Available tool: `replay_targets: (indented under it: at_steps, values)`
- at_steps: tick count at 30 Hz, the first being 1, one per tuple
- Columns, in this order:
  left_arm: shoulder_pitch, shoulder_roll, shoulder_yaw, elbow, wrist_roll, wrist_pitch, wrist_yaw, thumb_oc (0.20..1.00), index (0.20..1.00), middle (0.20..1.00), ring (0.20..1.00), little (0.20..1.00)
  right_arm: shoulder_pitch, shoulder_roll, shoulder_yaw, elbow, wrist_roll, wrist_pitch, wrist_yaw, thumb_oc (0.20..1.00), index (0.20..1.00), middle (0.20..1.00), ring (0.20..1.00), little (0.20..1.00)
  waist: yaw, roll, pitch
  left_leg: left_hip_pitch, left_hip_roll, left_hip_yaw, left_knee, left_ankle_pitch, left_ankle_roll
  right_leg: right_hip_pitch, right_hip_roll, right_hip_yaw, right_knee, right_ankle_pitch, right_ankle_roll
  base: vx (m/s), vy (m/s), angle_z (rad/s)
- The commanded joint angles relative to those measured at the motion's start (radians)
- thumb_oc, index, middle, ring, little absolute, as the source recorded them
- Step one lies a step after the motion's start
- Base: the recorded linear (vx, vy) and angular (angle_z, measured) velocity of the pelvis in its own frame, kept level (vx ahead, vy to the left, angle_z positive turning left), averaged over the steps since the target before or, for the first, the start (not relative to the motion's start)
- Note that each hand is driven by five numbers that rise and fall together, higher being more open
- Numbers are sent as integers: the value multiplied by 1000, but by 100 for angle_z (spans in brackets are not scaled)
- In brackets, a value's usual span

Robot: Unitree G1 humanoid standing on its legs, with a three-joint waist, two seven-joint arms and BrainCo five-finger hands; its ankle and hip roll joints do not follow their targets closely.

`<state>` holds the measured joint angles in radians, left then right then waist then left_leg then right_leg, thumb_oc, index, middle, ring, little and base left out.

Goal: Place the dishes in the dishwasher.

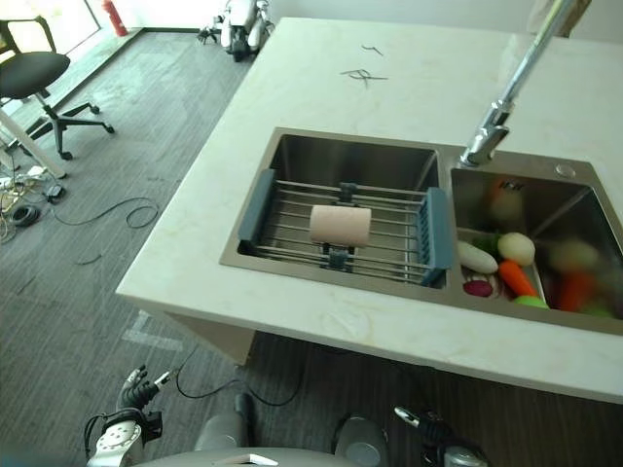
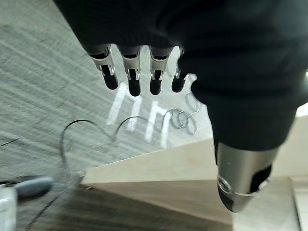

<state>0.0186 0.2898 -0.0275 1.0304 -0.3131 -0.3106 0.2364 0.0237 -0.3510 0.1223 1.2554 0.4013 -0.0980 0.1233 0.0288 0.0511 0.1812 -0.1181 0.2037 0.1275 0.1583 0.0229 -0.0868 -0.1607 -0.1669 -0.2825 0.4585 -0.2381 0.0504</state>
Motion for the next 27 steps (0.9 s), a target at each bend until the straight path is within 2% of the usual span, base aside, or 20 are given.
replay_targets:
  at_steps: [1,4,7,8,9,13,15,16,17,19,21,22,23,24,25,26,27]
  values:
    - [-69,79,39,-41,-52,-40,60,1000,1000,1000,1000,1000,-48,23,-52,15,49,-13,3,1000,1000,1000,1000,1000,-9,-27,9,-37,-20,11,142,-141,-21,55,-26,27,-159,95,68,19,35,-6]
    - [-67,95,61,-54,-31,-48,75,1000,1000,1000,1000,1000,-37,14,-73,25,29,-24,12,1000,1000,1000,1000,1000,-15,-20,9,-36,-27,7,142,-145,-20,53,-27,31,-159,93,67,25,37,-1]
    - [-56,152,121,-87,-19,-38,100,1000,1000,1000,1000,1000,-26,11,-97,31,62,-34,28,1000,1000,1000,1000,1000,-12,-12,-3,-23,-45,0,142,-160,-17,64,-33,33,-159,88,73,71,28,5]
    - [-45,209,164,-106,21,-19,107,1000,1000,1000,1000,1000,-21,9,-105,23,63,-37,34,1000,1000,1000,1000,1000,-9,-5,-10,-18,-54,-5,142,-166,-14,68,-37,37,-159,88,76,53,28,3]
    - [-45,209,165,-106,21,-18,106,1000,1000,1000,1000,1000,-21,10,-104,23,63,-37,34,1000,1000,1000,1000,1000,-9,-6,-10,-18,-54,-4,142,-166,-14,68,-38,37,-159,88,76,39,38,-3]
    - [-13,357,237,-124,179,33,147,1000,1000,1000,1000,1000,-15,0,-108,19,80,-38,33,1000,1000,1000,1000,1000,-2,15,-17,-11,-69,-9,142,-178,-9,74,-47,38,-159,85,84,5,33,-5]
    - [23,461,294,-126,241,67,192,1000,1000,1000,1000,1000,-12,0,-109,24,92,-37,27,1000,1000,1000,1000,1000,6,24,-22,-11,-78,-13,142,-183,-4,75,-53,38,-159,85,89,-4,15,-2]
    - [45,505,331,-124,259,61,225,1000,1000,1000,1000,1000,-9,1,-110,27,99,-34,22,1000,1000,1000,1000,1000,10,28,-24,-11,-81,-14,142,-185,-2,75,-55,38,-159,85,92,-31,7,4]
    - [94,582,418,-150,238,4,252,1000,1000,1000,1000,1000,6,8,-118,25,97,-32,12,1000,1000,1000,1000,1000,20,34,-28,-14,-84,-17,142,-188,4,75,-58,35,-159,86,94,-32,-6,4]
    - [113,621,461,-173,232,-34,262,1000,1000,1000,1000,1000,16,15,-115,21,95,-33,6,1000,1000,1000,1000,1000,22,34,-30,-15,-84,-17,142,-190,6,75,-57,33,-159,86,95,-37,-27,5]
    - [117,704,516,-232,200,-71,240,1000,1000,1000,1000,1000,34,22,-108,17,103,-38,6,1000,1000,1000,1000,1000,21,33,-32,-12,-83,-15,142,-193,6,79,-58,30,-159,85,97,-23,-56,7]
    - [103,761,549,-291,124,-108,174,1000,1000,1000,1000,1000,43,26,-103,20,108,-44,14,1000,1000,1000,1000,1000,21,30,-37,-10,-80,-12,142,-196,6,81,-56,29,-159,83,98,41,-99,14]
    - [47,817,558,-385,-2,-124,51,1000,1000,1000,1000,1000,47,28,-91,27,116,-48,26,1000,1000,1000,1000,1000,16,26,-44,2,-75,-5,142,-206,2,90,-53,30,-159,76,100,78,-139,16]
    - [-41,819,514,-549,-199,-77,-179,1000,1000,1000,1000,1000,47,33,-82,29,126,-48,32,1000,1000,1000,1000,1000,5,20,-53,9,-68,1,142,-212,-2,92,-48,35,-159,72,101,88,-127,11]
    - [-88,796,476,-637,-279,-36,-275,1000,1000,1000,1000,1000,45,36,-82,29,129,-46,37,1000,1000,1000,1000,1000,0,17,-54,14,-66,3,142,-215,-3,94,-45,39,-159,70,100,53,-96,3]
    - [-106,786,460,-659,-301,-31,-325,1000,1000,1000,1000,1000,44,36,-85,30,130,-44,39,1000,1000,1000,1000,1000,1,17,-55,15,-64,4,142,-216,-3,93,-44,41,-159,70,100,33,-66,-3]
    - [-156,753,407,-775,-279,32,-375,1000,1000,1000,1000,1000,41,38,-87,29,125,-37,46,1000,1000,1000,1000,1000,-8,14,-56,20,-61,8,142,-218,-5,95,-41,46,-159,68,99,32,-67,-7]
